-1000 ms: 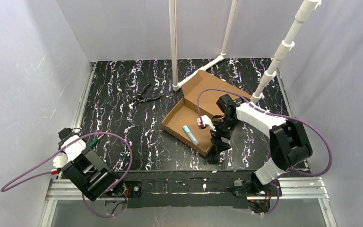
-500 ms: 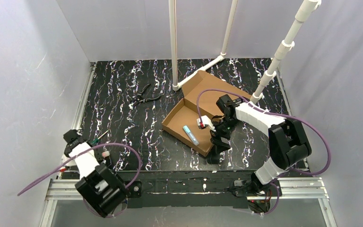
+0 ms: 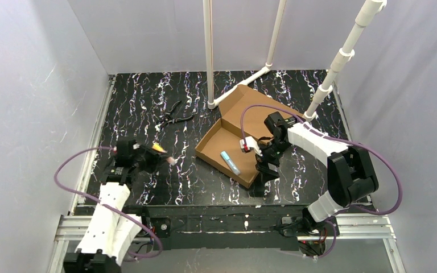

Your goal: Fold the paper box

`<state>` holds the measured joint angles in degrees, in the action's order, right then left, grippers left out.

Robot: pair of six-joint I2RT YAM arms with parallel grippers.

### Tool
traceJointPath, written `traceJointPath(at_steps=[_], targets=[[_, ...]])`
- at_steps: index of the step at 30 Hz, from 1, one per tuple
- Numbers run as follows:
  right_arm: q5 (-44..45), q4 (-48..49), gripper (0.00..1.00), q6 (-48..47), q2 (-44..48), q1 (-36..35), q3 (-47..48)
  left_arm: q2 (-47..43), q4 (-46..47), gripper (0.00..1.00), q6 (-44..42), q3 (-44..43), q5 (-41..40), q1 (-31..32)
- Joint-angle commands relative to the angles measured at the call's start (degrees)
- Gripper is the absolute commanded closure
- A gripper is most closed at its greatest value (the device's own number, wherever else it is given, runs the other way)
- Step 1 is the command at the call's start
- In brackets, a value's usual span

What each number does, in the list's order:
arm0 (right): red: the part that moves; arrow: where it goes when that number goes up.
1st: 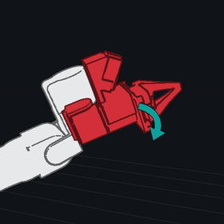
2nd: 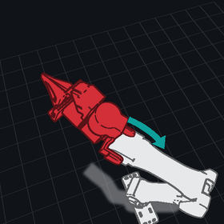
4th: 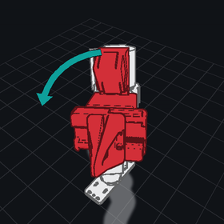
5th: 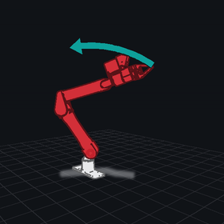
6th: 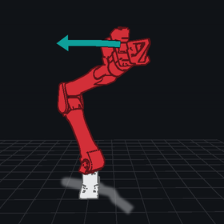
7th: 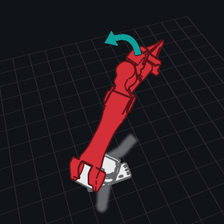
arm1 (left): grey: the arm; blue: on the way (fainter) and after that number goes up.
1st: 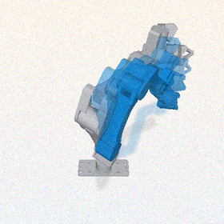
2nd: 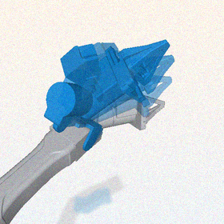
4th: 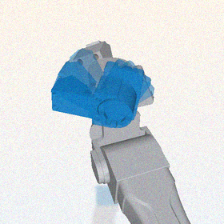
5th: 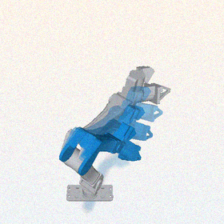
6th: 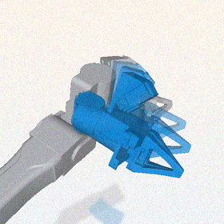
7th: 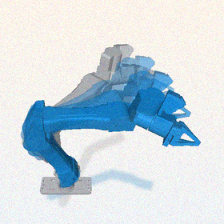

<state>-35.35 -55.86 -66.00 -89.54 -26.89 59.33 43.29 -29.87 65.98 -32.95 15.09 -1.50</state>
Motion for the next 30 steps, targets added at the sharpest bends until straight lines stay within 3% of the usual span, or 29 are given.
traceJointPath(at_steps=[1,8,12,17,18,21,22,30], targets=[[-2.32,-2.62,0.02,-0.5,3.43,1.24,-0.17,1.95,11.91,1.0,-4.88,-1.01,1.2,14.63],[-2.86,-3.13,0.02,-0.67,6.8,2.78,-2.12,19.47,22.07,1.0,-16.92,-10.19,0.91,36.72],[-3.37,-2.67,0.02,-0.16,7.9,4.85,-2.72,31.8,24.39,1.0,-19.64,-17.92,-0.07,42.66],[-3.77,-2.71,0.02,-0.02,8.99,6.89,-3.08,44.39,24.53,1.0,-19.94,-25.62,-1.88,44.4],[-3.68,-2.76,0.02,0.07,9.14,6.94,-3.23,46.31,23.75,0.94,-20.27,-27.0,-2.29,44.63],[-3.26,-2.71,0.02,0.25,9.16,6.94,-3.58,50.59,18.27,0.4,-22.96,-31.91,-6.62,45.17],[-3.09,-2.76,0.02,0.34,9.08,6.94,-3.55,51.33,16.18,0.33,-24.63,-33.46,-8.51,45.2],[-1.83,-4.19,0.02,0.45,9.83,6.95,-3.3,46.15,3.71,0.23,-43.2,-40.33,-17.52,41.69]])
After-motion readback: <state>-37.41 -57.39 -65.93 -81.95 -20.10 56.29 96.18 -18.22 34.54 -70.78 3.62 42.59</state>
